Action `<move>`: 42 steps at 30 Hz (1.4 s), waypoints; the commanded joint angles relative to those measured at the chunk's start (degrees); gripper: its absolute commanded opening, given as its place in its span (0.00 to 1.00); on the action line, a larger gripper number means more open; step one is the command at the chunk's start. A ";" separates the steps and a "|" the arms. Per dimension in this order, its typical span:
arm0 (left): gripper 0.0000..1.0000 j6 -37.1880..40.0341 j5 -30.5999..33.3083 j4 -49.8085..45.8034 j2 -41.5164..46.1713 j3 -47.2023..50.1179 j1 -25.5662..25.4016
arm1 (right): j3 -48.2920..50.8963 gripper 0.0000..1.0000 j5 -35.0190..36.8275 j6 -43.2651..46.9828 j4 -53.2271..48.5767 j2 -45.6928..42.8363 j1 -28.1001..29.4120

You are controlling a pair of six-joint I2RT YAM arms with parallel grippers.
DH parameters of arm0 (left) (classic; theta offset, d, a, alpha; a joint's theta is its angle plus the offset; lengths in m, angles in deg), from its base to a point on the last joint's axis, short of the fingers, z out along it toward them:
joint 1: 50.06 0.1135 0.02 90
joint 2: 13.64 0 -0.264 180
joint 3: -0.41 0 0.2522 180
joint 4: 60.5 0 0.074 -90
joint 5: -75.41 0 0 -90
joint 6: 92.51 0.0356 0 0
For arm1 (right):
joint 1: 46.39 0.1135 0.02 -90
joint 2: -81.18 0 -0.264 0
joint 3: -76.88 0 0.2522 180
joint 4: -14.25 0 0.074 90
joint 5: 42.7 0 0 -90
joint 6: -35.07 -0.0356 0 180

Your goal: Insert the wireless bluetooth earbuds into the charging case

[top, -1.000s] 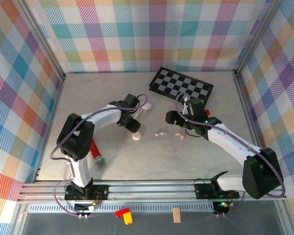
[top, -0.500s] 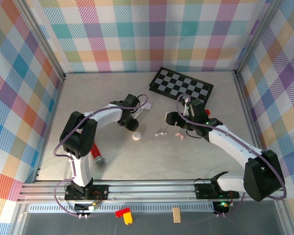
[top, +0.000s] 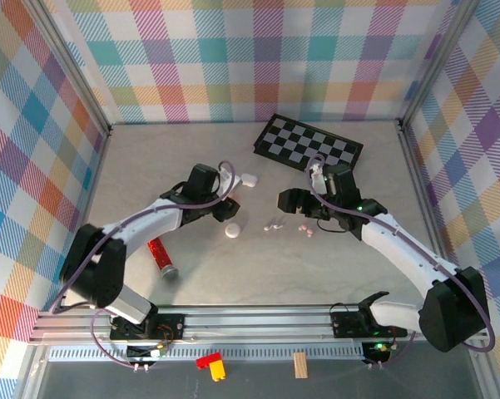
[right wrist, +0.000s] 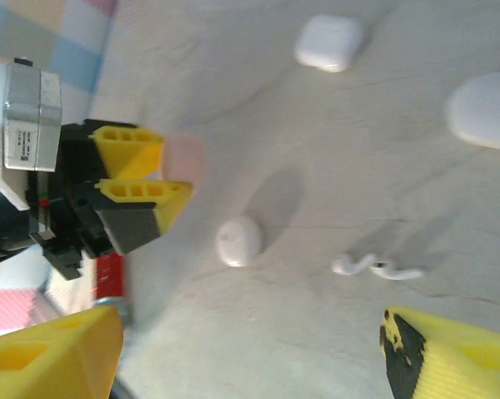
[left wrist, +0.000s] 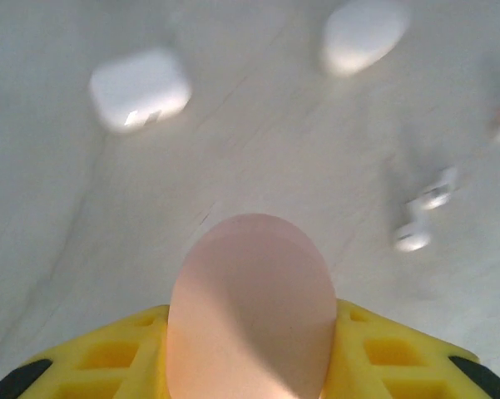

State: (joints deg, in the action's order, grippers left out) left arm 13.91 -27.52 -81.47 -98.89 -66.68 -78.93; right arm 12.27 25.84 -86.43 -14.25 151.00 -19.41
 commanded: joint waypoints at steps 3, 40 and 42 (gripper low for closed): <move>0.36 3.71 -14.70 17.25 7.04 6.51 -1.23 | -4.73 0.81 -17.30 -2.44 -0.03 3.91 0.25; 0.41 14.07 -14.75 15.28 13.61 6.80 -9.98 | -10.37 0.24 -20.42 -3.31 -4.15 11.14 2.81; 0.50 12.45 -13.93 16.79 13.80 7.30 -9.92 | -9.83 0.22 -20.50 -4.20 -2.76 10.16 2.75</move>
State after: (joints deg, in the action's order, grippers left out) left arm 26.65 -41.22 -68.07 -86.52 -58.50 -88.19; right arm 3.37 5.28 -89.82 -17.47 162.02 -16.55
